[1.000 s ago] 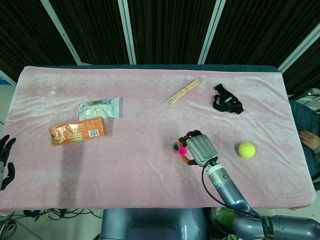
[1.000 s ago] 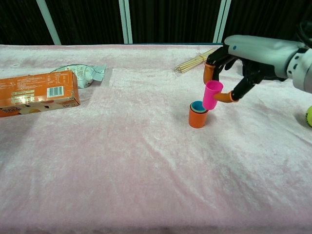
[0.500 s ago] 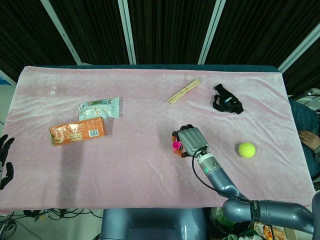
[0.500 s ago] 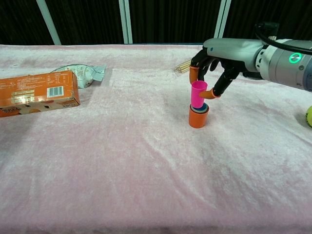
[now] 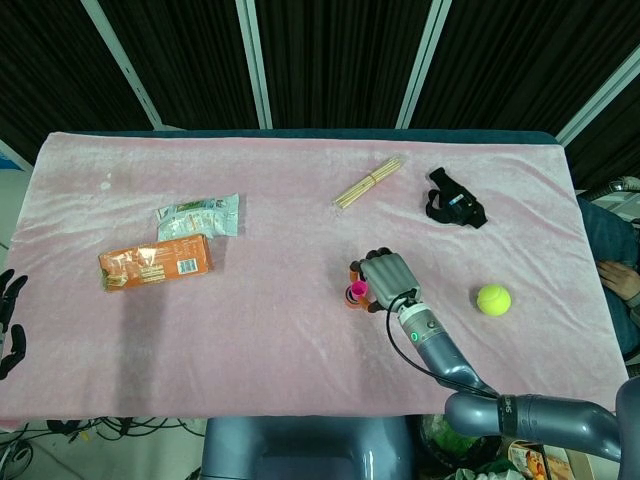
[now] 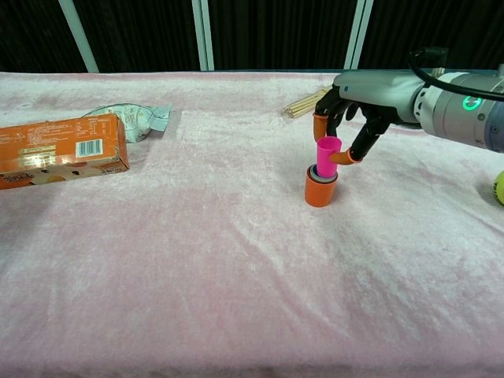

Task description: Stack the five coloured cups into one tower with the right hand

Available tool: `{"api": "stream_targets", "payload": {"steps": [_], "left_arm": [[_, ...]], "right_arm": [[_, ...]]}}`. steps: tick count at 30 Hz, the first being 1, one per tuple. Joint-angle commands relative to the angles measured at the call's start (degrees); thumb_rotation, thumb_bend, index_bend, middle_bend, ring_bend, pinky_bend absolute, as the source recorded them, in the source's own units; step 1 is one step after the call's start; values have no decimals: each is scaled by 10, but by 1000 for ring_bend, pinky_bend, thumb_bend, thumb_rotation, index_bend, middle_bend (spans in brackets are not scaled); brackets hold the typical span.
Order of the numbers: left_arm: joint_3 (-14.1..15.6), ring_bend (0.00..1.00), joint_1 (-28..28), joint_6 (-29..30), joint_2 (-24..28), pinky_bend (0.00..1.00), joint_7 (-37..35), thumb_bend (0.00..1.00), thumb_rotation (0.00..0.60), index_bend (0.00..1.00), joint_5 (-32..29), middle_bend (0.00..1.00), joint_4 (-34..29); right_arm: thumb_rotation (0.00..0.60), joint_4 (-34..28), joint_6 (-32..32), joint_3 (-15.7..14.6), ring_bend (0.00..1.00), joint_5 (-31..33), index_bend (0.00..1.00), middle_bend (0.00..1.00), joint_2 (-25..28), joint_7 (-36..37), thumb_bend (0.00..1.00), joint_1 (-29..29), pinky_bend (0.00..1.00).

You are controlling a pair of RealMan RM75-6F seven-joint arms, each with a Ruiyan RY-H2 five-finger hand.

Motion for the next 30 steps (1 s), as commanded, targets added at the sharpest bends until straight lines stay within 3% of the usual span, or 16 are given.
{"api": "stream_targets", "payload": {"steps": [1,5,9,12,17,24,30], "left_arm": [[0,0,0,0,0,12,0,707,600,62,0,16,0],[0,0,0,1,0,12,-1,707,600,62,0,16,0],[0,0,0,0,0,12,-1,707,600,62,0,16,0],[0,0,0,-1,0,12,-1,707,600,62,0,16,1],[1,0,0,0,0,12,-2,707,600,62,3,16,0],[1,0,-1,-1,1,12,-2,707,600,62,4,16,-3],[2,0,-1,0,2,12,-3,707,600,62,8,16,-12]], "right_arm": [[600,3,-3,-5,264,-1,546,459,-2,3,302,2,210],[600,4,-10,-14,242,5,371,408,1,2,242,4,210],[600,-4,-7,-15,196,9,135,226,7,8,136,4,210],[600,-19,10,-10,179,5,34,134,19,19,98,-4,210],[600,-80,73,-22,171,-32,14,109,75,48,93,-54,210],[600,-116,234,-107,160,-194,14,96,144,67,93,-178,209],[600,-88,345,-158,158,-268,14,83,154,97,94,-279,208]]}}
